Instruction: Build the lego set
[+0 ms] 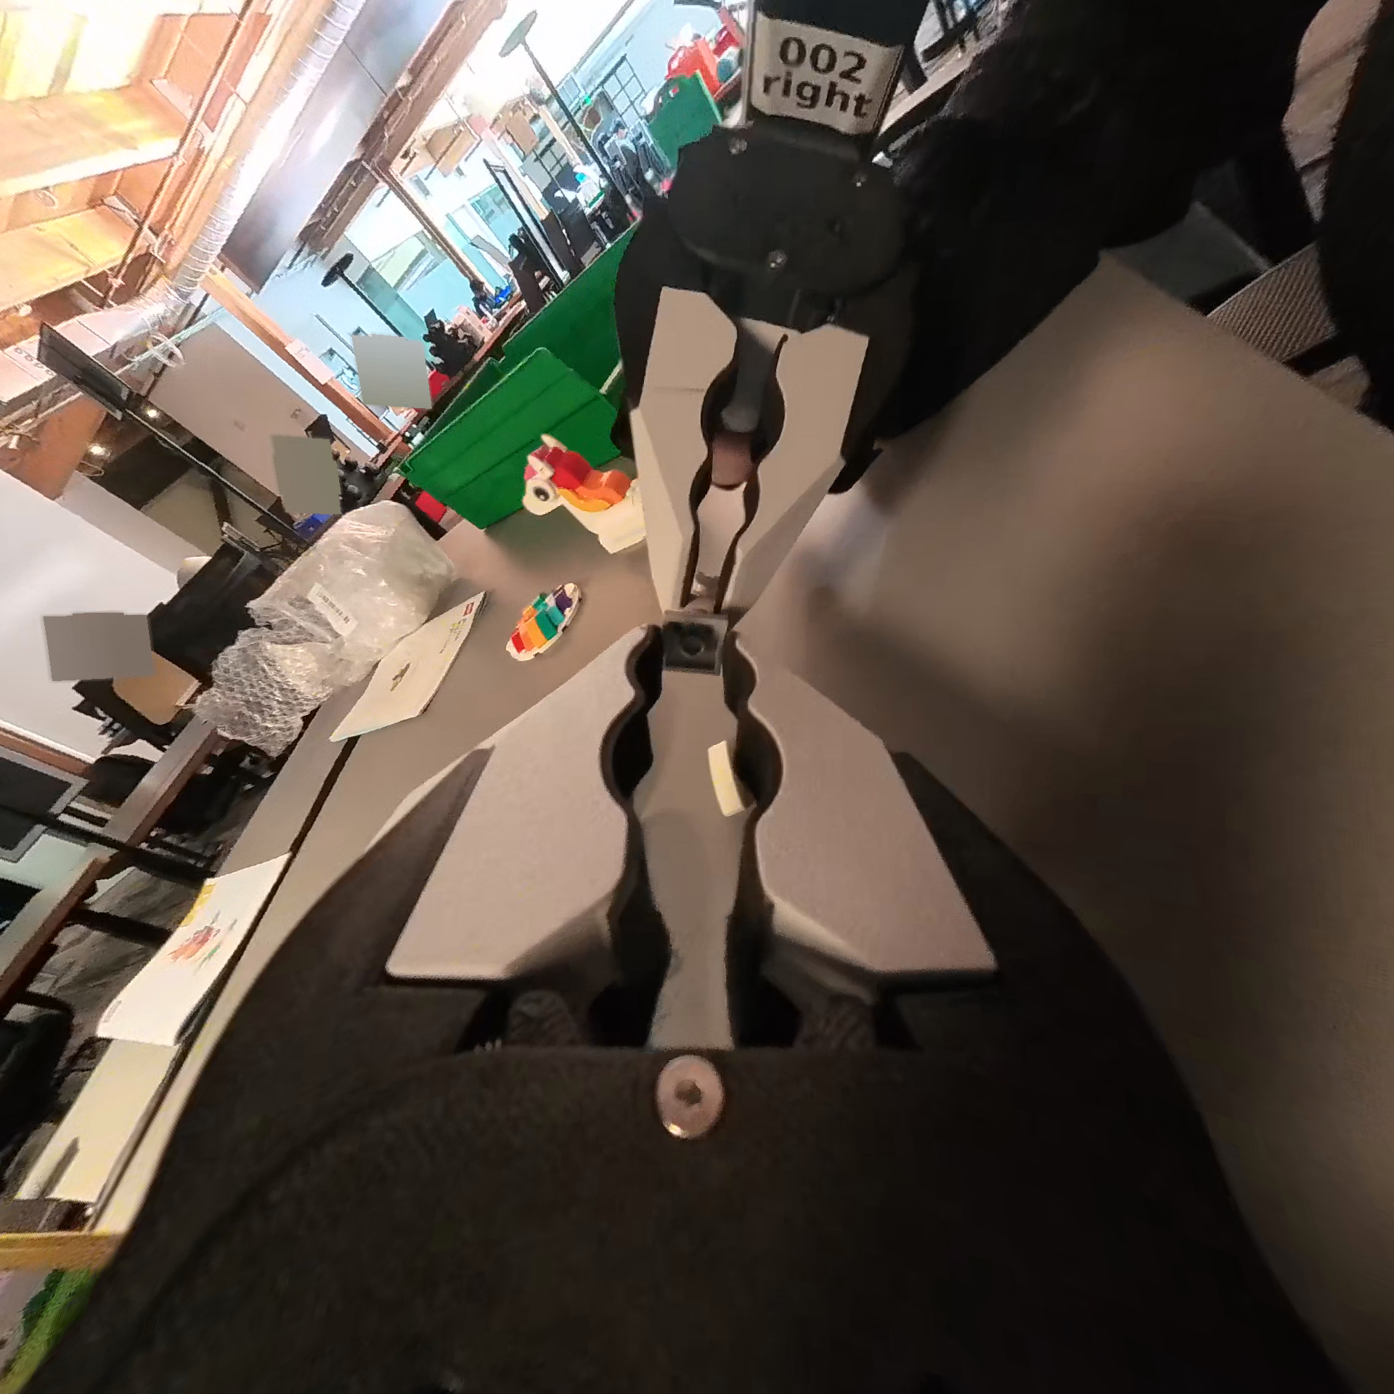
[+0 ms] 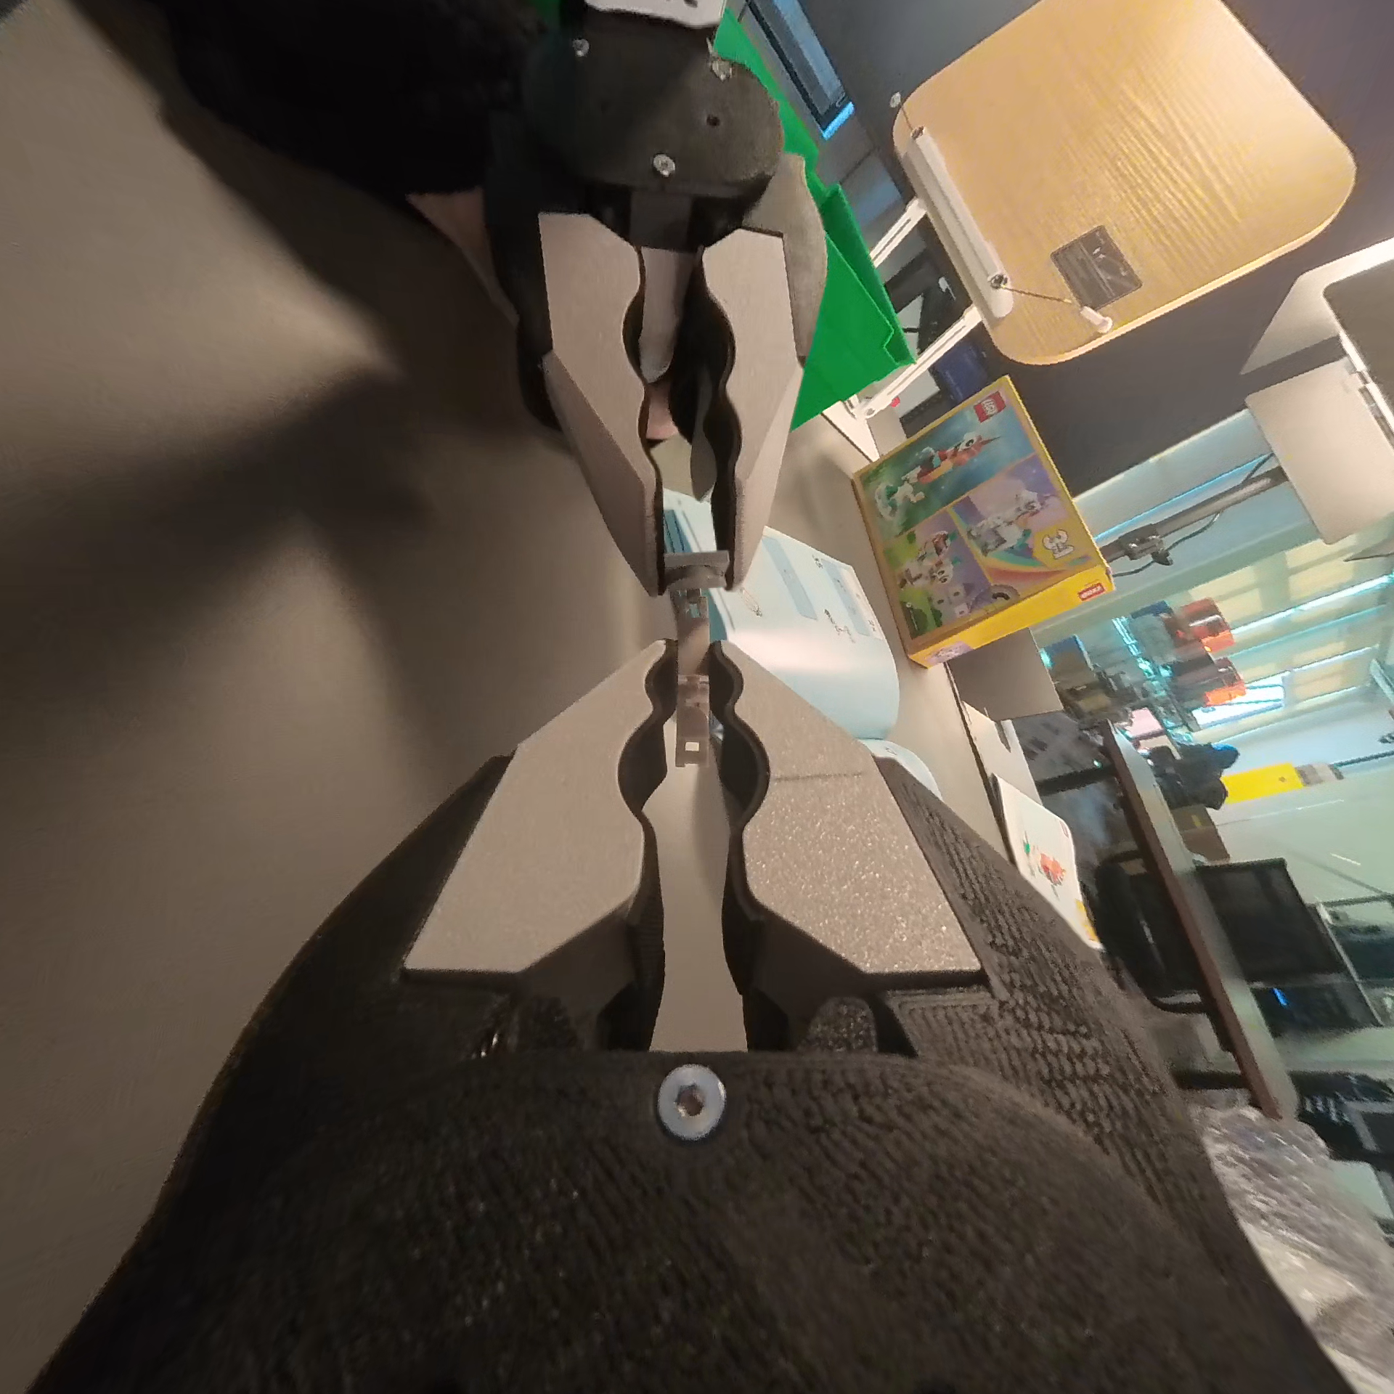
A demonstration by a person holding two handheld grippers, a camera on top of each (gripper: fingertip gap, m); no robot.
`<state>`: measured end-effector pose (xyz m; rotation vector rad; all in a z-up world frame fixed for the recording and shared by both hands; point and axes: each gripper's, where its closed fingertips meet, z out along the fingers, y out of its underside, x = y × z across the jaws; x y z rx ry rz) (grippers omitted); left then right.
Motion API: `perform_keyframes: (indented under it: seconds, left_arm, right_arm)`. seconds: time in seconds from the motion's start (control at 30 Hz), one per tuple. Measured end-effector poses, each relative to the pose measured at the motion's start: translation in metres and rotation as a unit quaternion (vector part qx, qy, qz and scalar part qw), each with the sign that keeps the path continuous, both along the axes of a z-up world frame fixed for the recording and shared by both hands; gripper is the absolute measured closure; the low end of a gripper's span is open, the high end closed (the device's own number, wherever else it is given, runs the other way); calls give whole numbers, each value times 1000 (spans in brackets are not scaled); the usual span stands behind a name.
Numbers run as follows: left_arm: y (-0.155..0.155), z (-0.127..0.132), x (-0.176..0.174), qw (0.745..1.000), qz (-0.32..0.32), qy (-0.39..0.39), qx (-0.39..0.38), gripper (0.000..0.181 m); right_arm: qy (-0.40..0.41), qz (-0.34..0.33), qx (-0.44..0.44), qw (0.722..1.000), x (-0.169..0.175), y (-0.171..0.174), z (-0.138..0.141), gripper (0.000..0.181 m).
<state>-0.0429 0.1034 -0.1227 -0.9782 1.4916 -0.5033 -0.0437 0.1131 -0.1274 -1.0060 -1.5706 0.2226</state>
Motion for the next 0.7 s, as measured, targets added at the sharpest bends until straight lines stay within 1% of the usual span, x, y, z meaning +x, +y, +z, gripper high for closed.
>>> perform_keyframes:
  seconds: [0.33, 0.7]
  left_arm:
    - [-10, 11, -1, 996, -43, -41, -67, 166]
    - [-13, 18, -3, 991, -62, -66, -97, 166]
  right_arm:
    - [48, 38, -57, 996, -2, -10, 9, 176]
    - [82, 51, -84, 992, -5, -14, 16, 176]
